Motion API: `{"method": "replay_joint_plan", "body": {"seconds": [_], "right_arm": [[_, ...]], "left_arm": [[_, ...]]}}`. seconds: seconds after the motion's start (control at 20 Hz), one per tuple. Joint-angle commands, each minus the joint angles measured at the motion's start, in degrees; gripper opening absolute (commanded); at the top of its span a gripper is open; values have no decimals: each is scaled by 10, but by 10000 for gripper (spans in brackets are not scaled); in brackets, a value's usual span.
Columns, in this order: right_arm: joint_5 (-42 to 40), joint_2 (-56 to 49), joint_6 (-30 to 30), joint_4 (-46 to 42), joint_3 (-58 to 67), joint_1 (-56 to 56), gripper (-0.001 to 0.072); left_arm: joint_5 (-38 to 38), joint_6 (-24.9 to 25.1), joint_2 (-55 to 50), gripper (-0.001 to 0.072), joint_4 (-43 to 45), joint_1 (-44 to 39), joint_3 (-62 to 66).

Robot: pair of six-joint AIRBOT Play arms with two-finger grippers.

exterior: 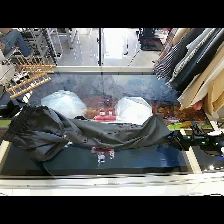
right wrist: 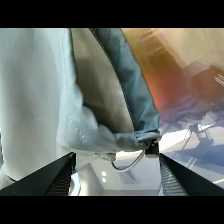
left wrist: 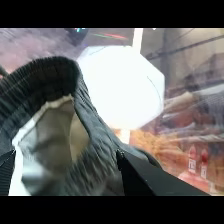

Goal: Fold the clothes and pants, and hang the long-sleeved shirts on hangers.

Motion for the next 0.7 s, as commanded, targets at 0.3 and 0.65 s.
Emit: {"method": "replay_joint_plan", "body": {"seconds": [0.3,0.65], "right_arm": [[-107,1,10,7,0,82,287],[-19,104,22,10,15,61,20]], "left_arm": [[30,-13,-75,605,0,-35,50],[-90,56,-22,14,-126,-9,57]]}}
